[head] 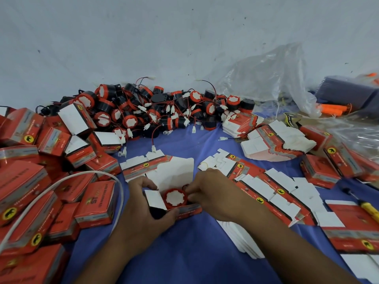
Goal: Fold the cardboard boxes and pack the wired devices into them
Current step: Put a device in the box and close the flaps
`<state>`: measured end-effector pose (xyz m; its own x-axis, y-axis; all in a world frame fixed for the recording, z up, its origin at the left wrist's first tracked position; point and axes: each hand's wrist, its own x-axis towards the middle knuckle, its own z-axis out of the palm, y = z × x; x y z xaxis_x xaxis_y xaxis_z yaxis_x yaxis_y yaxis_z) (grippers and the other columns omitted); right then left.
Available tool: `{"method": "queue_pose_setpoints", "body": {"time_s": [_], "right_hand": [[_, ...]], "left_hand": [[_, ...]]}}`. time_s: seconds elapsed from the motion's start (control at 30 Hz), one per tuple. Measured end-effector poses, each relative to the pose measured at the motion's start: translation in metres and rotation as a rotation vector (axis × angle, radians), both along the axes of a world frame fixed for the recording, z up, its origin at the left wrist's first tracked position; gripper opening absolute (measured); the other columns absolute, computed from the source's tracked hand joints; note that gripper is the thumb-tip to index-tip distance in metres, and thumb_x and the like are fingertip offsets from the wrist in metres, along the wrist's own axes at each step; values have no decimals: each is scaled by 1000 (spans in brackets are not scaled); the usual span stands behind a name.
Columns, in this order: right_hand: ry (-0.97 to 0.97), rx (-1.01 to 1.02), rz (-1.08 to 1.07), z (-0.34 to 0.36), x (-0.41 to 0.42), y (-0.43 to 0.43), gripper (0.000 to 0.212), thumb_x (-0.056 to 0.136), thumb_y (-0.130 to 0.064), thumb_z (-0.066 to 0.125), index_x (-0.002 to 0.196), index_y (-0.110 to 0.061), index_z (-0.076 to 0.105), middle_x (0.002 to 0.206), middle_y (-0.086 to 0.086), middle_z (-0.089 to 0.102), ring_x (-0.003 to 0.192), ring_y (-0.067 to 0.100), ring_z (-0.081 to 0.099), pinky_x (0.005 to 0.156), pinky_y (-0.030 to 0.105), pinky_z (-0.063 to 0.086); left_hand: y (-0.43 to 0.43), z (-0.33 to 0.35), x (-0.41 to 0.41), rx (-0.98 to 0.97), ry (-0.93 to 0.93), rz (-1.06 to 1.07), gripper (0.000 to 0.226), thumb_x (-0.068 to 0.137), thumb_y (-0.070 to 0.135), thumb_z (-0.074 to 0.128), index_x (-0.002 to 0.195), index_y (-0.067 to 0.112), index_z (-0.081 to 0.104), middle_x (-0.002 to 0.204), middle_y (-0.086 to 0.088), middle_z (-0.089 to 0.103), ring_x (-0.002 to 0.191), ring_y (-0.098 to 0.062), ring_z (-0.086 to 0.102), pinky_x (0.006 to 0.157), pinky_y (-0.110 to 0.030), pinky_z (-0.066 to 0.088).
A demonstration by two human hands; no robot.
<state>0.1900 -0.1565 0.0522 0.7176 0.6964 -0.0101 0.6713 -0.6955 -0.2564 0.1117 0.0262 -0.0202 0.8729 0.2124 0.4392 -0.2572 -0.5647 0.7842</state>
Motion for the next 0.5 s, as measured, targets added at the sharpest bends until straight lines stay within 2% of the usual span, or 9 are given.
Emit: {"method": "queue_pose_setpoints", "body": {"time_s": [0.07,0.13,0.17,0.27,0.3,0.37,0.43,0.5], "right_hand": [[77,163,-79,-3,2,0,18,92,-9,59,80,-10,72,78,9,69,80,25,61,72,36,47],[40,256,-125,-8,0,1,12,92,-11,61,91,-7,72,83,8,73,85,23,64,78,36,48],[-15,262,-142,-12,-1,1,14,94,-14,60,96,-10,73,86,6,71,89,22,62,80,35,48],[-267,57,-86,-20,-8,-1,30,105,-28,41,113,-27,70,88,2,54,98,20,50,83,31,37],[-279,20,-51,-22,-8,-5,31,106,-28,38,117,-29,67,92,-1,56,104,19,48,87,31,34],[-186,60,-3,-22,-7,-14,31,107,-27,37,125,-32,62,112,-6,62,119,14,44,101,33,29],[-68,168,32,-22,-7,-24,30,107,-29,42,131,-31,58,126,-9,59,126,10,43,108,35,28],[-21,255,48,-25,-9,-30,30,104,-30,51,133,-26,58,131,-9,57,125,9,47,108,26,32]], "left_hand": [[0,-3,2,-70,-23,11,78,61,14,93,105,41,34,110,14,52,101,-2,60,76,-12,51],[1,-5,3,-154,-37,3,77,62,11,92,106,37,34,114,3,57,105,-6,64,79,-14,53],[1,-5,3,-186,-43,0,76,62,12,92,106,38,36,114,3,59,106,-7,65,81,-15,53],[2,-4,2,-219,-57,-9,70,59,26,92,104,42,41,111,11,62,108,-10,65,86,-21,55],[3,-3,2,-223,-53,-16,69,58,30,91,105,43,42,112,12,62,109,-10,65,87,-24,55],[3,-3,2,-220,-48,-13,74,59,33,95,108,45,41,119,9,61,113,-13,63,92,-32,54],[3,-3,2,-210,-50,1,75,59,31,93,110,45,40,122,9,59,116,-13,61,94,-35,53],[2,-1,1,-183,-49,-7,73,63,26,93,109,49,42,118,15,59,113,-10,62,93,-34,53]]}}
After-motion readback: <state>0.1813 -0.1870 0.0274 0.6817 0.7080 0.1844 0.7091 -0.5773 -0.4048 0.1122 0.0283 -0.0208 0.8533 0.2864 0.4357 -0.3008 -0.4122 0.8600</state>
